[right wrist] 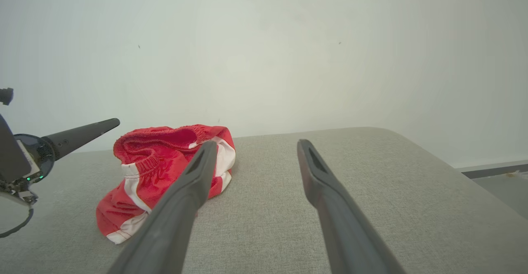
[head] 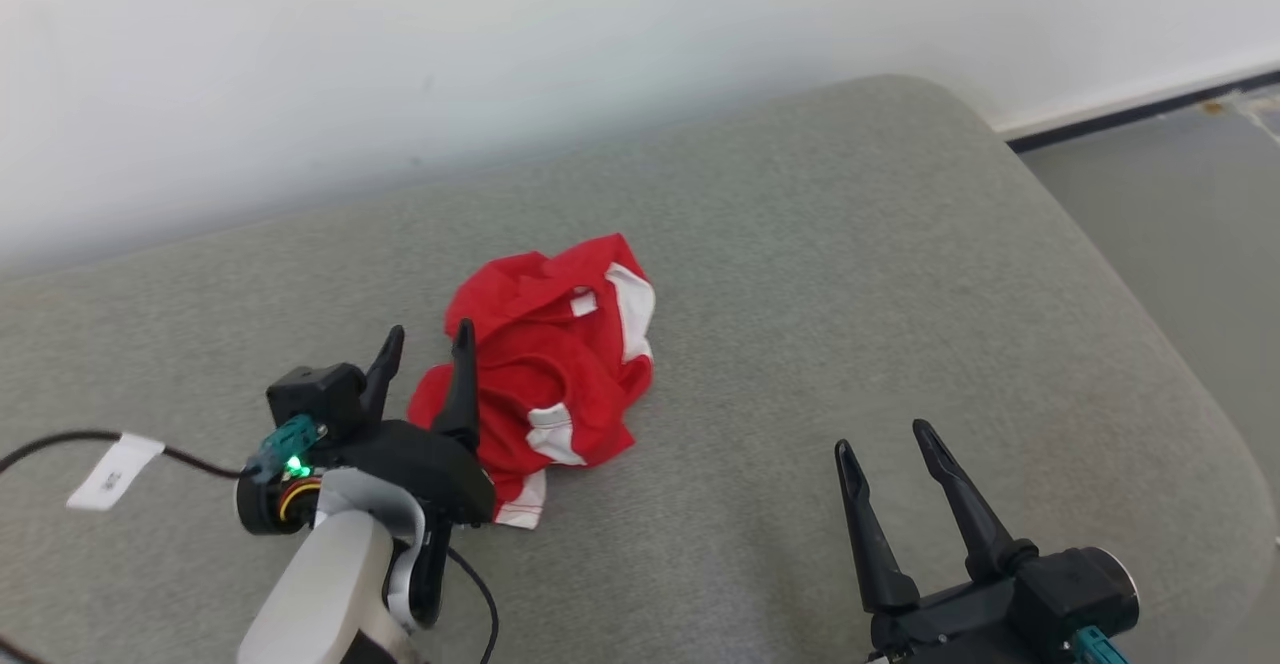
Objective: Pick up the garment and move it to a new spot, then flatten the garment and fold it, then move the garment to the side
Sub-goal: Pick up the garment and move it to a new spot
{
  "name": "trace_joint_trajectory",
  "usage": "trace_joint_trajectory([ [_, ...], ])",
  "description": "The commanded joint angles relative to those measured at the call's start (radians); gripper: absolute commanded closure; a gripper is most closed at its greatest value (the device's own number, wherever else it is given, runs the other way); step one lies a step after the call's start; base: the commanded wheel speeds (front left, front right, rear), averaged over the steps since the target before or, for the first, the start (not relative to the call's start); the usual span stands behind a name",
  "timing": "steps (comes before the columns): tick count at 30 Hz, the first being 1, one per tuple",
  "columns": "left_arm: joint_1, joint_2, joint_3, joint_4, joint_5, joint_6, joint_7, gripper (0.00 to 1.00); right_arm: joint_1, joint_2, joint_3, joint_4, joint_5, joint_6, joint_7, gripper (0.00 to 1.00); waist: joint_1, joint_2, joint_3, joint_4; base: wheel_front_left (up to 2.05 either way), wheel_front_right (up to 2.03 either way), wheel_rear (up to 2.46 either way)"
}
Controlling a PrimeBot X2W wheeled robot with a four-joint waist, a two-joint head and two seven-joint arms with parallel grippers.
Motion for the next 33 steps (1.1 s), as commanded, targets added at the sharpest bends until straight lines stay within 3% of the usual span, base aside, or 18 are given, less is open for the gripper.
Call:
trace_joint_trajectory([
  [1, 0.045, 0.006, 0.013, -0.040, 0.025, 0.007, -0.003, 0.00, 0.012, 0.001, -0.003, 0.001, -0.006, -0.002, 0.000, 0.00, 0.0000, 0.0000, -0.034, 0.055, 0.00, 0.00, 0.00],
  [17, 0.495, -0.014, 0.158, -0.525, 0.276, 0.004, -0.004, 0.00, 0.070, 0.000, -0.056, -0.016, -0.014, -0.002, 0.000, 0.00, 0.0000, 0.0000, -0.102, 0.262, 0.00, 0.00, 0.00],
  [24, 0.631, -0.021, 0.201, -0.667, 0.376, 0.004, -0.004, 0.00, 0.099, 0.000, -0.072, -0.017, -0.015, -0.002, 0.000, 0.00, 0.0000, 0.0000, -0.139, 0.286, 0.00, 0.00, 0.00],
  [33, 0.716, -0.022, 0.241, -0.759, 0.405, 0.008, -0.004, 0.00, 0.144, 0.000, -0.098, -0.035, -0.029, -0.002, 0.000, 0.00, 0.0000, 0.0000, -0.182, 0.293, 0.00, 0.00, 0.00],
])
